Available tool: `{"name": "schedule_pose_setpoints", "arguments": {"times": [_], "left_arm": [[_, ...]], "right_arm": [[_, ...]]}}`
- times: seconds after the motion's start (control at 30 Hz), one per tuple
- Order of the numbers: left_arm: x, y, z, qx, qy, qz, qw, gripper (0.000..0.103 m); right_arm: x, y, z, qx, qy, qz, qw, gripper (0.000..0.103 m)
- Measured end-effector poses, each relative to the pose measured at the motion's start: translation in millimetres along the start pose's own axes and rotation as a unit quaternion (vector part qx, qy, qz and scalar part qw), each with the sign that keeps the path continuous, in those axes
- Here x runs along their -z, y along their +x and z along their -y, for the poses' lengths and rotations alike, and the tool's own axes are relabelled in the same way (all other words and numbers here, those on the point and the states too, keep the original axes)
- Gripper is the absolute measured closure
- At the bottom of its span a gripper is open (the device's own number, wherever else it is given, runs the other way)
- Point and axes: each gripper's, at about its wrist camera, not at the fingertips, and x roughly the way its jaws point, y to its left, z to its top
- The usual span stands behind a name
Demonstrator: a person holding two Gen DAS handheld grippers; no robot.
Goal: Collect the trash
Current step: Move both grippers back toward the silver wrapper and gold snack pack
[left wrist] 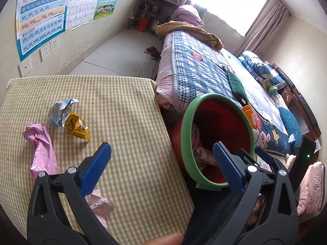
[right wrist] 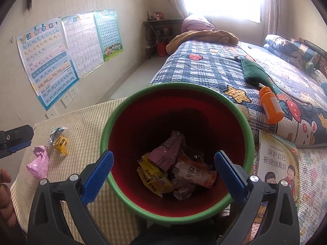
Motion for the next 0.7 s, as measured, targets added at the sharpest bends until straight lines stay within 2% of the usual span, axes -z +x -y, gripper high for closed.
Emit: {"name": "schedule_pose_setpoints", "arguments": {"times": [0.43, 0.7], "left_arm": [[5, -38, -92, -0.067, -0.070, 0.017, 0.9951, 0.006], [-1, -42, -141, -0.096, -0.101, 0.018, 0.9901, 0.006]], "right_arm": [[2, 19, -85, -0.056, -0.059, -0.018, 0.997, 0.007], [3, 42, -127, -0.080, -0.082, -0.037, 0.993, 0.007]]}}
